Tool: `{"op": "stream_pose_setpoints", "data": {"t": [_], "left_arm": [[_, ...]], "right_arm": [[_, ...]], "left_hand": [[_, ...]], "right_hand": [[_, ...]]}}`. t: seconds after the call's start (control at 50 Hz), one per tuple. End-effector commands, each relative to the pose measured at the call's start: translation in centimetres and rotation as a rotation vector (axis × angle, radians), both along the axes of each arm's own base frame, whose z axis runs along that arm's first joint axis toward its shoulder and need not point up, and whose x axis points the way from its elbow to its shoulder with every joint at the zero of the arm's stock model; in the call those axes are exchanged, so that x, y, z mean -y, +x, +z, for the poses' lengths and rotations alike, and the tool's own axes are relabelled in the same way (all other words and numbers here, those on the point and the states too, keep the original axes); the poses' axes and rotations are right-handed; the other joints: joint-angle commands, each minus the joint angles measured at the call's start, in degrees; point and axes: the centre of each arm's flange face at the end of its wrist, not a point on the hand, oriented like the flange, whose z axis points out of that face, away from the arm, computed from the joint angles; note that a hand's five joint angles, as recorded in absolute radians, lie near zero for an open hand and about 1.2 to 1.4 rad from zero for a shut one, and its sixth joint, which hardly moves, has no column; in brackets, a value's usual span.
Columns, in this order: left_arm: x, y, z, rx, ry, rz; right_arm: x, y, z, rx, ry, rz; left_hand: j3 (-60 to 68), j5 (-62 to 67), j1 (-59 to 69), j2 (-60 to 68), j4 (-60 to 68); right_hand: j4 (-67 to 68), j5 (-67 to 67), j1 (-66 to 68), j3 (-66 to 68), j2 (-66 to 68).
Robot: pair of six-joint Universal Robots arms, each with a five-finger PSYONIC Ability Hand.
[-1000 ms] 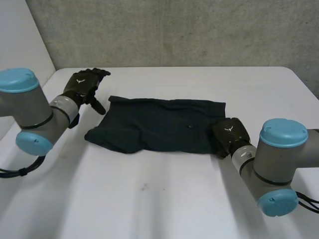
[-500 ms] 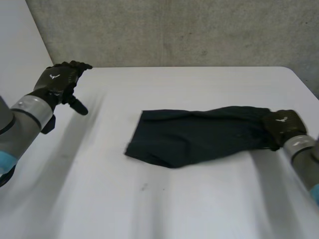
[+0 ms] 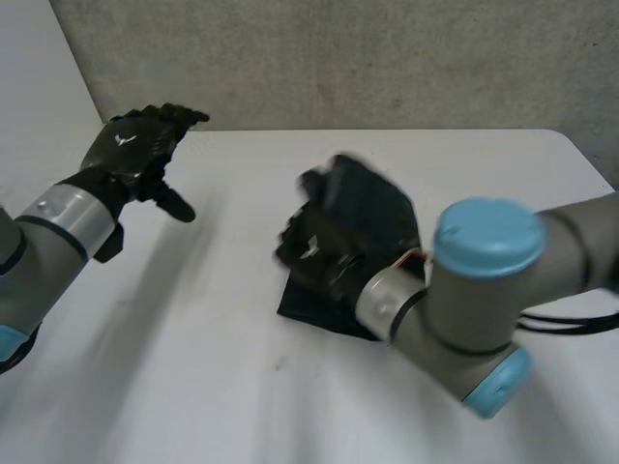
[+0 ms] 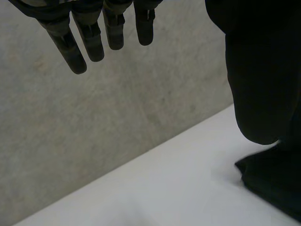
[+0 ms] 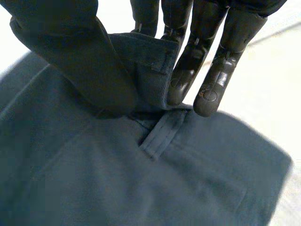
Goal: Fold the shorts.
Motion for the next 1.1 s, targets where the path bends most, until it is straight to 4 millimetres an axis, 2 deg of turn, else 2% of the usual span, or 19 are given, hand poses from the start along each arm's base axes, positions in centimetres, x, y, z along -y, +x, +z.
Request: {"op": "stream_pose_setpoints", "data": {"t": [0.02,0.08,0.14,0.16,0.26,0.36,0.42,0.56,0.68,0.76,0.84,0.9,0.92,0.96,1.0,1.02,1.06,1.08,1.1], "left_arm": [[0.7,-2.9,1.0,-0.082,-0.009,-0.056],[1.3,-4.5,1.6,-0.124,-0.020,-0.055],[2.2,-5.9,1.7,-0.142,-0.026,-0.046],[2.3,-6.4,1.5,-0.142,-0.023,-0.048],[1.1,-10.1,-1.3,-0.094,0.094,-0.108],[-0.1,-12.2,-4.4,-0.038,0.212,-0.147],[-0.9,-13.0,-7.1,0.004,0.285,-0.139],[-1.1,-12.3,-11.7,0.123,0.368,0.027],[-1.8,-11.8,-12.7,0.229,0.401,0.054],[-2.0,-11.8,-12.9,0.259,0.400,0.044],[-2.3,-11.8,-13.0,0.268,0.406,0.029],[-2.4,-12.0,-12.5,0.258,0.407,-0.005],[-2.4,-12.0,-12.3,0.253,0.408,-0.012],[-2.4,-11.9,-10.3,0.229,0.387,-0.032],[-2.3,-11.5,-7.8,0.195,0.356,-0.035],[-2.0,-10.7,-5.2,0.162,0.330,-0.027],[-1.8,-9.6,-3.0,0.133,0.309,-0.014],[-1.8,-9.1,-1.9,0.122,0.302,-0.009],[-2.0,-7.9,0.9,0.087,0.268,0.012]], "right_arm": [[-0.7,0.5,-0.6,0.017,0.035,0.033],[0.5,-0.3,1.6,0.109,0.092,-0.085],[2.6,-2.0,3.8,0.248,0.191,-0.226],[3.9,-3.3,5.0,0.352,0.269,-0.309],[6.3,-6.2,6.8,0.597,0.499,-0.428],[7.3,-7.6,6.0,0.604,0.621,-0.499],[8.0,-8.0,4.2,0.547,0.662,-0.552],[9.2,-7.7,-0.7,0.407,0.789,-0.624],[9.6,-7.5,-3.8,0.293,0.815,-0.650],[9.6,-7.6,-4.2,0.230,0.757,-0.639],[9.5,-7.5,-3.4,0.216,0.721,-0.622],[9.4,-7.5,-1.8,0.235,0.694,-0.608],[9.3,-7.5,-0.2,0.263,0.669,-0.599],[9.0,-7.6,1.9,0.297,0.634,-0.583],[8.6,-7.7,5.3,0.362,0.569,-0.554],[8.4,-7.9,6.5,0.384,0.544,-0.548],[8.3,-8.4,8.8,0.436,0.490,-0.553],[8.2,-8.9,10.9,0.501,0.441,-0.571],[8.1,-9.2,11.9,0.538,0.416,-0.584]], "left_hand": [[-2.43,-2.76,-1.06,-1.56,-1.89],[-2.43,-2.76,-1.06,-1.56,-1.89],[-2.43,-2.76,-1.06,-1.56,-1.89],[-2.43,-2.76,-1.06,-1.56,-1.89],[-2.43,-2.76,-1.06,-1.56,-1.89],[-2.43,-2.76,-1.06,-1.56,-1.89],[-2.43,-2.76,-1.06,-1.56,-1.89],[-2.43,-2.76,-1.06,-1.56,-1.89],[-2.43,-2.76,-1.06,-1.56,-1.89],[-2.43,-2.76,-1.06,-1.56,-1.89],[-2.43,-2.76,-1.06,-1.56,-1.89],[-2.39,-2.72,-1.01,-1.52,-1.84],[-2.43,-2.76,-1.06,-1.56,-1.89],[-2.39,-2.72,-1.01,-1.52,-1.84],[-2.43,-2.76,-1.06,-1.56,-1.89],[-2.43,-2.76,-1.06,-1.56,-1.89],[-2.43,-2.76,-1.06,-1.56,-1.89],[-2.43,-2.76,-1.06,-1.56,-1.89],[-2.43,-2.76,-1.06,-1.56,-1.89]], "right_hand": [[-32.66,-29.20,-19.09,-32.71,-31.87],[-57.59,-54.13,-44.02,-57.64,-56.80],[-58.28,-54.81,-44.70,-58.33,-57.48],[-58.28,-54.81,-44.70,-58.33,-57.48],[-58.28,-54.81,-44.70,-58.33,-57.48],[-58.28,-54.81,-44.70,-58.33,-57.48],[-58.28,-54.81,-44.70,-58.33,-57.48],[-58.28,-54.81,-44.70,-58.33,-57.48],[-58.28,-54.81,-44.70,-58.33,-57.48],[-58.28,-54.81,-44.70,-58.33,-57.48],[-58.28,-54.81,-44.70,-58.33,-57.48],[-58.28,-54.81,-44.70,-58.33,-57.48],[-58.28,-54.81,-44.70,-58.33,-57.48],[-58.28,-54.81,-44.70,-58.33,-57.48],[-58.28,-54.81,-44.70,-58.33,-57.48],[-58.28,-54.81,-44.70,-58.33,-57.48],[-58.28,-54.81,-44.70,-58.33,-57.48],[-58.28,-54.81,-44.70,-58.33,-57.48],[-58.28,-54.81,-44.70,-58.33,-57.48]]}}
